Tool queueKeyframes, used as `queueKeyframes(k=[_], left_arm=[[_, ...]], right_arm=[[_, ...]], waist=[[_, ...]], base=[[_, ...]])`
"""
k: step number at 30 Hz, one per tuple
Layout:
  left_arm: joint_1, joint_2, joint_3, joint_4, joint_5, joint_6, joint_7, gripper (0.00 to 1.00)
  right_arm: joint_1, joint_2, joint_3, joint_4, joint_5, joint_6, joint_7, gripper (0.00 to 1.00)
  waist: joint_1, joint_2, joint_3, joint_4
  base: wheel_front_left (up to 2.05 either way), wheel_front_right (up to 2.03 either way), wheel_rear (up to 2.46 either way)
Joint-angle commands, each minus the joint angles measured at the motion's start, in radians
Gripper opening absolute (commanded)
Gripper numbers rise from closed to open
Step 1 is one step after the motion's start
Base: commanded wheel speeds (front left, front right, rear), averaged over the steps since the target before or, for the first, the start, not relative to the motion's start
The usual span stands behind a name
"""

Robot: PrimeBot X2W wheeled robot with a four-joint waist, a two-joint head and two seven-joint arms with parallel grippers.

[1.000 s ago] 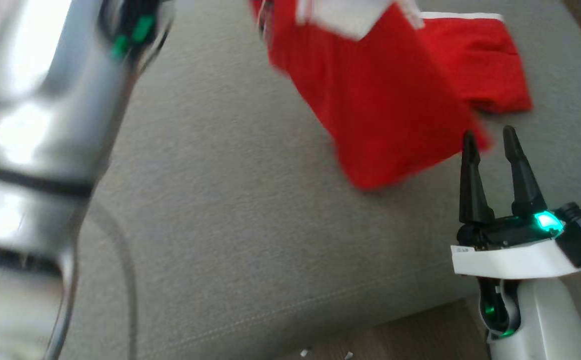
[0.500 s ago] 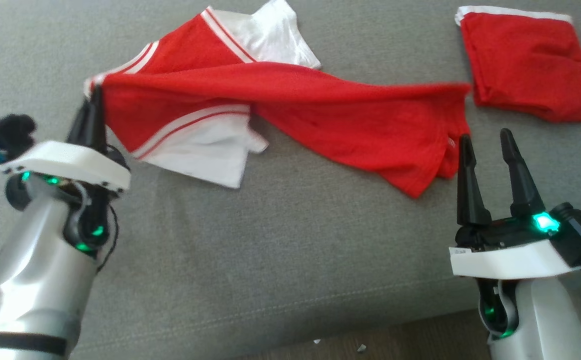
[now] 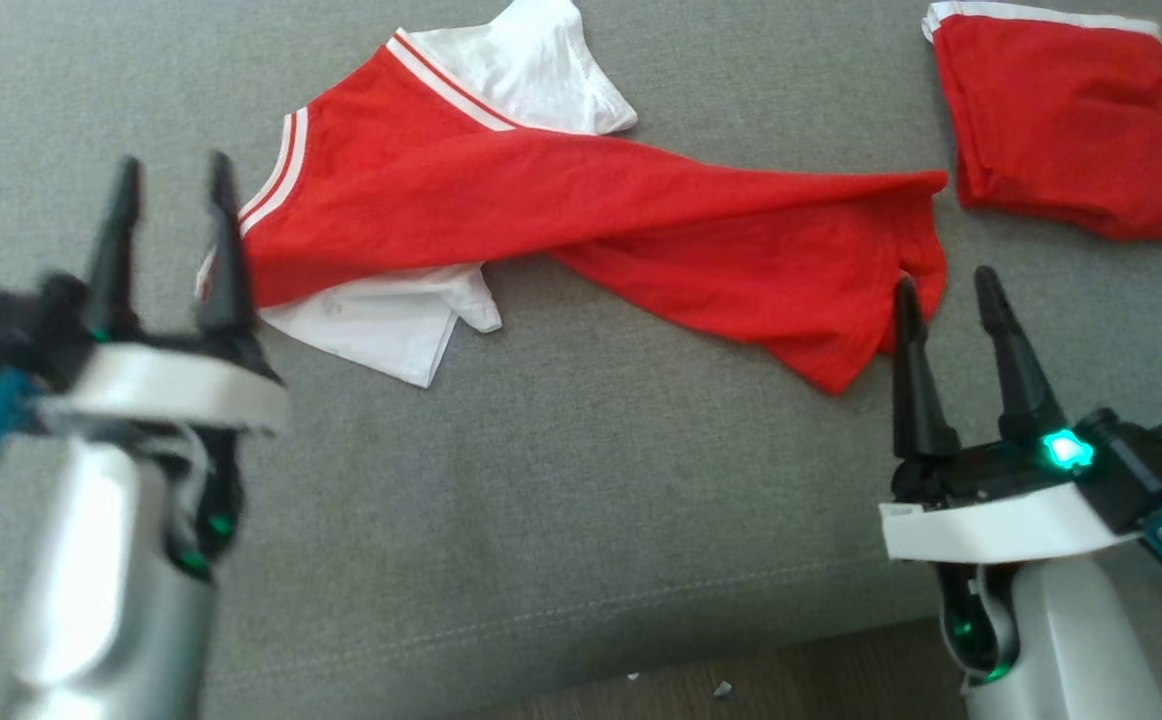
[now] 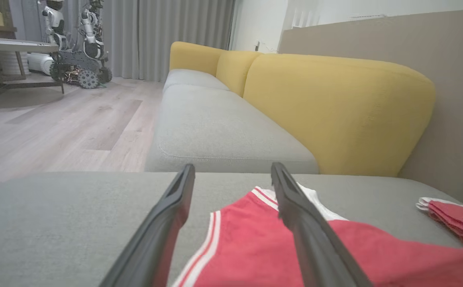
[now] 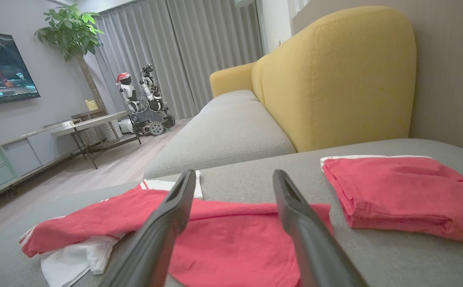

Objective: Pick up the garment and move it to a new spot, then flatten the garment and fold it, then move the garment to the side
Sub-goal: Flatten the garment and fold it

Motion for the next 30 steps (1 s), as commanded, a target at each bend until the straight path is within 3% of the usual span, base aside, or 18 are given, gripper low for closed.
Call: queueKeyframes(k=[1, 8, 14, 23, 30], left_arm=[[0.046, -0.012, 0.041, -0.087, 0.053, 0.007, -0.007, 1.0], [0.197, -0.121, 0.011, -0.128, 0.151, 0.005, -0.008, 1.0], [0.264, -0.16, -0.051, -0.03, 0.186, 0.002, -0.008, 1.0], [0.132, -0.167, -0.167, 0.267, 0.179, -0.007, -0.008, 1.0], [0.009, -0.167, -0.202, 0.396, 0.171, 0.041, -0.008, 1.0]], right_arm=[[0.012, -0.001, 0.04, -0.009, -0.008, 0.004, -0.007, 1.0], [0.059, -0.001, 0.067, 0.047, -0.015, 0.004, -0.007, 1.0], [0.063, -0.001, 0.059, 0.055, -0.015, 0.004, -0.007, 1.0], [0.051, -0.001, 0.053, 0.049, -0.032, 0.004, -0.007, 1.0], [0.028, -0.001, 0.044, 0.041, -0.032, 0.004, -0.007, 1.0]], waist=[[0.0, 0.0, 0.0, 0.002], [0.0, 0.0, -0.007, 0.021], [0.0, 0.0, -0.02, 0.024], [0.0, 0.0, -0.002, 0.011], [0.0, 0.0, 0.035, -0.011]], base=[[0.0, 0.0, 0.0], [0.0, 0.0, 0.0], [0.0, 0.0, 0.0], [0.0, 0.0, 0.0], [0.0, 0.0, 0.0]])
